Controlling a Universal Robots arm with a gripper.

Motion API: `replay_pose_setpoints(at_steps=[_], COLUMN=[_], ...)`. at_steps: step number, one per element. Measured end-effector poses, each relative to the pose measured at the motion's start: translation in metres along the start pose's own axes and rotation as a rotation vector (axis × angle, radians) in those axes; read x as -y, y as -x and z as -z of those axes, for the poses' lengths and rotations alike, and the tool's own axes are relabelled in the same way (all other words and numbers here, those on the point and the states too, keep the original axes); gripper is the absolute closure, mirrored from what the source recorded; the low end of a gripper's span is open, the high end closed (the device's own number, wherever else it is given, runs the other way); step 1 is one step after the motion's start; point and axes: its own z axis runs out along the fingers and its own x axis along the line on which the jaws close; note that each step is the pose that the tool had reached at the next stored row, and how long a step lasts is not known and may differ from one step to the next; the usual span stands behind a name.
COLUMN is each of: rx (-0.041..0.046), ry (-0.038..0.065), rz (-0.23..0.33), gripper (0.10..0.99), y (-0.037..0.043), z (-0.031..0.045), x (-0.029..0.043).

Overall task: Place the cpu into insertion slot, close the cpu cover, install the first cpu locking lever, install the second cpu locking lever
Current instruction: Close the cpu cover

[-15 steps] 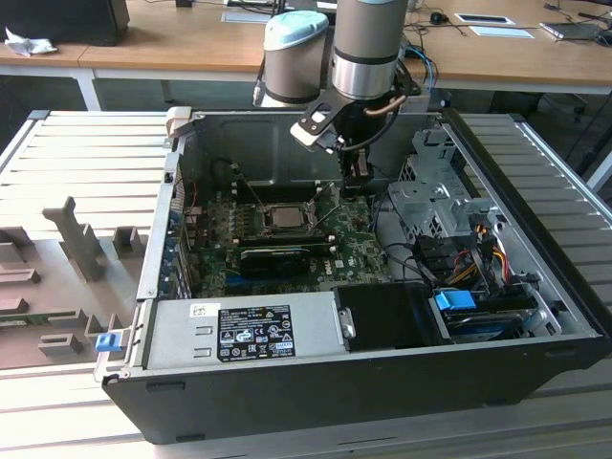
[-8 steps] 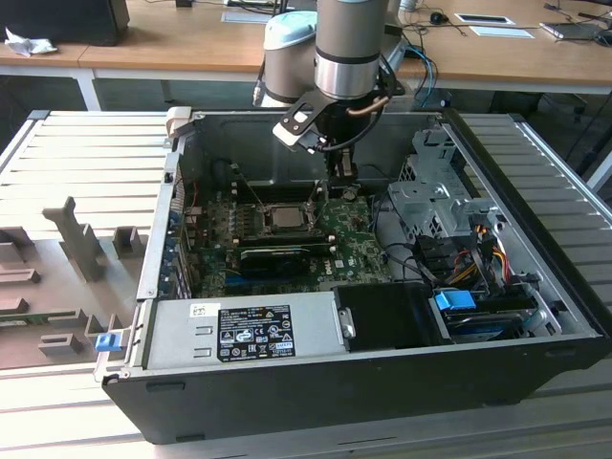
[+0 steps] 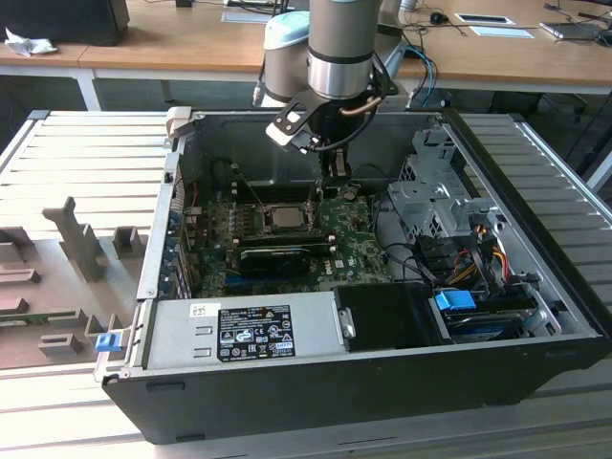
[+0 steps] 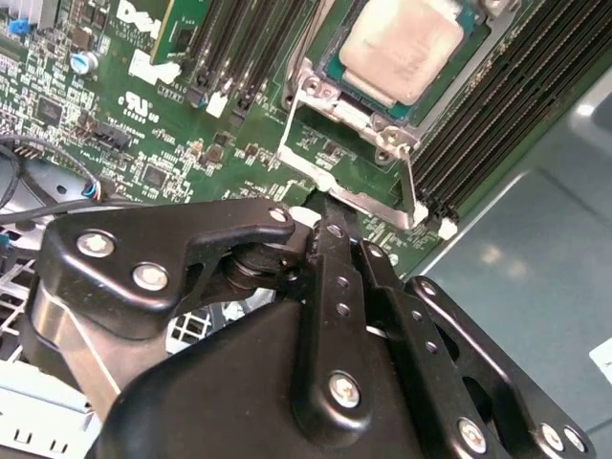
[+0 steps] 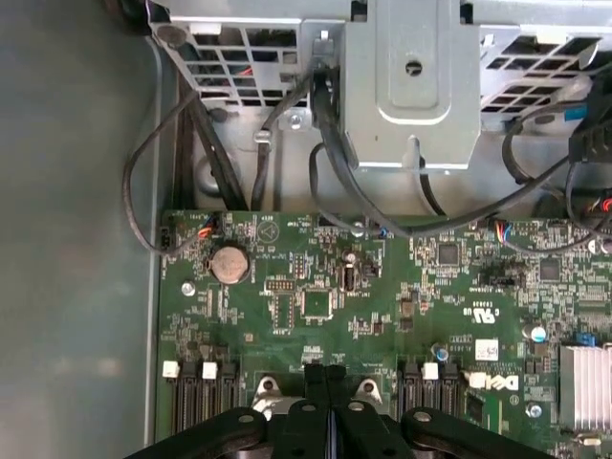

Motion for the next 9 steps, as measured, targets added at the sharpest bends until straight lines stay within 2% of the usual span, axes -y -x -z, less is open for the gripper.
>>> replay_pose_setpoints(at_steps=[9], rx=[0.0001], ry=[0.0], rz=[0.0], gripper=[0.98], y=[-0.0006], z=[0.0017], x=[0.0308])
